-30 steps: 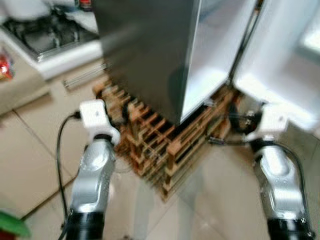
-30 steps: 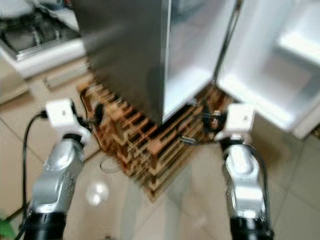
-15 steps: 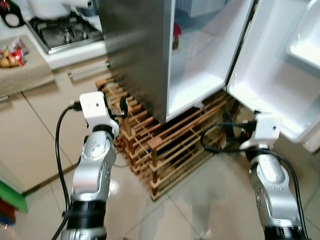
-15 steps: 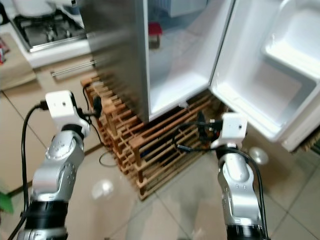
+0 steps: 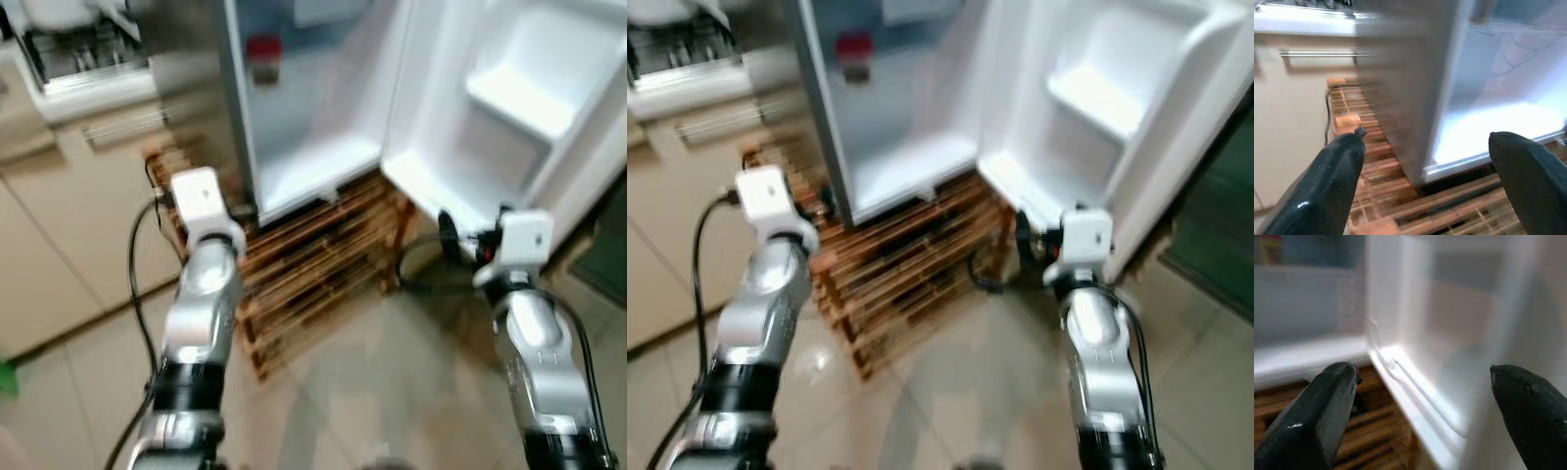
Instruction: Restocking fridge
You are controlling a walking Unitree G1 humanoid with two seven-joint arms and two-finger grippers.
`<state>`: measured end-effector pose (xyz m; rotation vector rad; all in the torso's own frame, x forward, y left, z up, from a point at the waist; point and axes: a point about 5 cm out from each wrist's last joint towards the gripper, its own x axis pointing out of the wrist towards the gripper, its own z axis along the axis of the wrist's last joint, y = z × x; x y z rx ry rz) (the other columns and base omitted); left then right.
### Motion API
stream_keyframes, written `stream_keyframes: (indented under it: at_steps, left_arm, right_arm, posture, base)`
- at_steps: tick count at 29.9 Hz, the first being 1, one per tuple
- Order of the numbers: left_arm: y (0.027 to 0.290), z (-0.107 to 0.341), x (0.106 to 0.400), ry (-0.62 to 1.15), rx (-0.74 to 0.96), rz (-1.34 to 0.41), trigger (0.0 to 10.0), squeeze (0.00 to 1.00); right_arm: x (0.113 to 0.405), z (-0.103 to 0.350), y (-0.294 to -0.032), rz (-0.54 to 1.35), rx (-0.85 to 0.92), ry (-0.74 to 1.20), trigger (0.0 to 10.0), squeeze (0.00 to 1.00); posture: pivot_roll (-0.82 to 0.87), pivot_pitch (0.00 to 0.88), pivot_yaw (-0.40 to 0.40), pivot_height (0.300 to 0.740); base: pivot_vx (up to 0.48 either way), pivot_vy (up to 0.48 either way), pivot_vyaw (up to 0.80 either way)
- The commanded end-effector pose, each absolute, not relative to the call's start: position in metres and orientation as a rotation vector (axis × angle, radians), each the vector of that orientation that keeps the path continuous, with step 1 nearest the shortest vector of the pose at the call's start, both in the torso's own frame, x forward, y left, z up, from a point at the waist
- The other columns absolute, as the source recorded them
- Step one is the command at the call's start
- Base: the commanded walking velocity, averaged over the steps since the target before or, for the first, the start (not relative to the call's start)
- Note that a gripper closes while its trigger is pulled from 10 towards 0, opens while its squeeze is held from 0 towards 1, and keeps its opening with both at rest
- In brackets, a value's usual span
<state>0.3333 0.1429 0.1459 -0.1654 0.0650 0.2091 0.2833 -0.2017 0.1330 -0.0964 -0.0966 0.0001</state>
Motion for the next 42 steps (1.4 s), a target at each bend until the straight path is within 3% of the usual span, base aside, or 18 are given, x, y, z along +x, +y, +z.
stream_keyframes:
  at_steps: [1, 11, 21, 28, 42]
  left_arm:
    - [0.136, 0.151, 0.337, 0.054, -0.155, 0.191, 10.0, 0.00]
    - [0.133, 0.152, 0.342, 0.043, -0.178, 0.182, 10.0, 0.00]
    - [0.143, 0.155, 0.343, 0.020, -0.159, 0.183, 10.0, 0.00]
    - [0.152, 0.153, 0.341, 0.025, -0.134, 0.200, 10.0, 0.00]
    - [0.157, 0.152, 0.334, 0.018, -0.123, 0.210, 10.0, 0.00]
  right_arm:
    - [0.281, 0.135, -0.206, -0.014, -0.096, -0.108, 10.0, 0.00]
    - [0.279, 0.134, -0.213, -0.030, -0.123, -0.109, 10.0, 0.00]
    - [0.298, 0.151, -0.235, -0.058, -0.091, -0.168, 10.0, 0.00]
    - [0.310, 0.163, -0.211, 0.212, -0.082, -0.171, 10.0, 0.00]
    - [0.303, 0.178, -0.177, 0.416, -0.099, -0.201, 10.0, 0.00]
  posture:
    - [-0.16, 0.000, 0.040, 0.740]
    - [-0.16, 0.000, 0.044, 0.740]
    - [-0.14, 0.000, 0.087, 0.740]
    - [-0.13, 0.000, 0.096, 0.740]
    - [-0.11, 0.000, 0.098, 0.740]
  base:
    - [0.000, 0.000, 0.00]
    - [0.000, 0.000, 0.00]
    - [0.000, 0.000, 0.00]
    - [0.000, 0.000, 0.00]
    - [0.000, 0.000, 0.00]
